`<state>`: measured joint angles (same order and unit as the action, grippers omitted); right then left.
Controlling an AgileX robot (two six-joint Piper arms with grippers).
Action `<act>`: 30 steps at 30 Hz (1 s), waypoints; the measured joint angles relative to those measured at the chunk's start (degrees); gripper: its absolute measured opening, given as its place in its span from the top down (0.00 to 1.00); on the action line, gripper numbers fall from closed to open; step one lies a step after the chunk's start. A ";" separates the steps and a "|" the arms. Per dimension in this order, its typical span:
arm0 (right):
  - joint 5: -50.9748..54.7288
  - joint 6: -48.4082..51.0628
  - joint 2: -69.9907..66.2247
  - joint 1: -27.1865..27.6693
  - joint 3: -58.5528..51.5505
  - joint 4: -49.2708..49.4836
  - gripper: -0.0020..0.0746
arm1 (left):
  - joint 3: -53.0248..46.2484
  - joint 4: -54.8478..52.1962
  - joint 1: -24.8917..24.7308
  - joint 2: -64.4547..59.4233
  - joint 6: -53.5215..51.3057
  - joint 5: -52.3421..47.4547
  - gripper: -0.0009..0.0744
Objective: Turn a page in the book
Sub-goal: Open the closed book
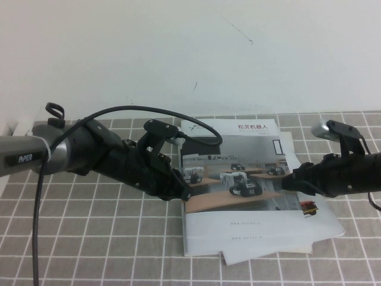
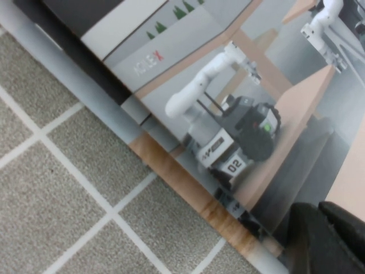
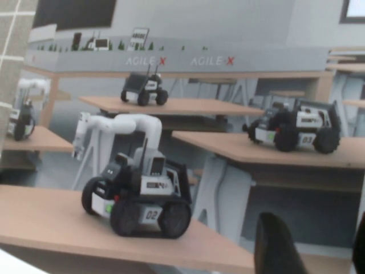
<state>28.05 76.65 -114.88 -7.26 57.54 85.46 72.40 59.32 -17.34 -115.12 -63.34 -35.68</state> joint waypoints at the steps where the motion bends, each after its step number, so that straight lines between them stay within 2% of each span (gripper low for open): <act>1: 0.00 0.14 0.00 0.00 0.00 0.29 0.59 | 0.00 0.00 0.00 0.00 0.00 0.00 0.99; 15: 4.82 3.32 6.32 0.00 0.00 4.34 0.59 | 0.00 0.00 0.00 0.00 0.00 0.00 0.99; 30: 10.27 6.77 3.49 -0.53 0.00 6.33 0.59 | 0.00 0.00 0.00 0.00 0.00 0.00 0.99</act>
<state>38.32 83.43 -111.39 -7.78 57.54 91.80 72.40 59.32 -17.34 -115.12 -63.34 -35.68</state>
